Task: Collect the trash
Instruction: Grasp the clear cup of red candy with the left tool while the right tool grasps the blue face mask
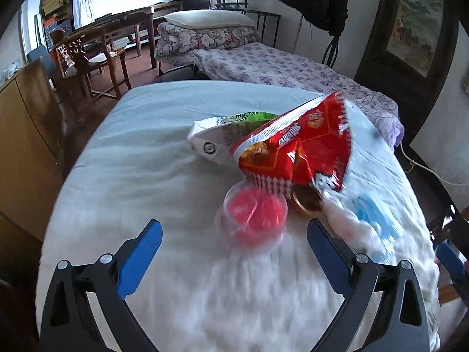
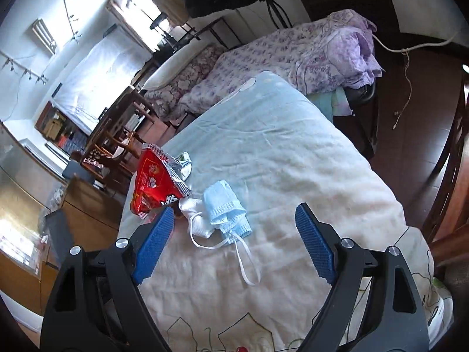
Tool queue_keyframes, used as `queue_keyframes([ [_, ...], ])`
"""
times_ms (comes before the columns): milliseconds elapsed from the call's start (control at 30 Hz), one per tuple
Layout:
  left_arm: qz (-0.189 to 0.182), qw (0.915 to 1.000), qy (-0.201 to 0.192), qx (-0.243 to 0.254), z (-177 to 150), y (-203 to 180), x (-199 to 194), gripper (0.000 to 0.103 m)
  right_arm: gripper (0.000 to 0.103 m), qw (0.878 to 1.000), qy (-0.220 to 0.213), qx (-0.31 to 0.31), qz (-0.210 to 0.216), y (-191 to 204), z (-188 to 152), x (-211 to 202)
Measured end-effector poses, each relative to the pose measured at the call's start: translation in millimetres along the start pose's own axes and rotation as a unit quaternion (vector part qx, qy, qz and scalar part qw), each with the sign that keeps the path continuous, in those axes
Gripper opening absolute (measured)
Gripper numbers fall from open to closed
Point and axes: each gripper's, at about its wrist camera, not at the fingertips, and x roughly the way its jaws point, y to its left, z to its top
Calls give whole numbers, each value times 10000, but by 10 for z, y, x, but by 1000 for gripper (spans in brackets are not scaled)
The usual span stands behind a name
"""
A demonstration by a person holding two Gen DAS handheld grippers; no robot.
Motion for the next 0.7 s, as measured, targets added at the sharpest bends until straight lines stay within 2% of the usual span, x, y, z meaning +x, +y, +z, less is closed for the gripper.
queue_keyframes([
  [100,309,9995,-41,4,52,-5,153,92,82,9999,5,-1,-129,-40,2,28],
  [167,370,9993,5,40,60,31,211,73,82,9998,27,-7,-178,-49,16,53],
  [200,356,9993,7,69,57,43,210,55,82,9998,48,1,-180,-52,16,66],
  [333,361,9993,-110,56,-47,135,-25,54,82,9994,5,-147,-300,-23,23,58],
  [467,-5,10000,-21,-49,-312,251,-378,54,82,9994,13,-133,-332,-49,24,37],
  [600,187,9996,204,13,-642,346,-518,54,82,9992,207,-175,-278,-42,-12,75],
  [700,186,9990,357,-209,-728,452,-493,55,82,9988,267,-321,-259,8,-28,107],
])
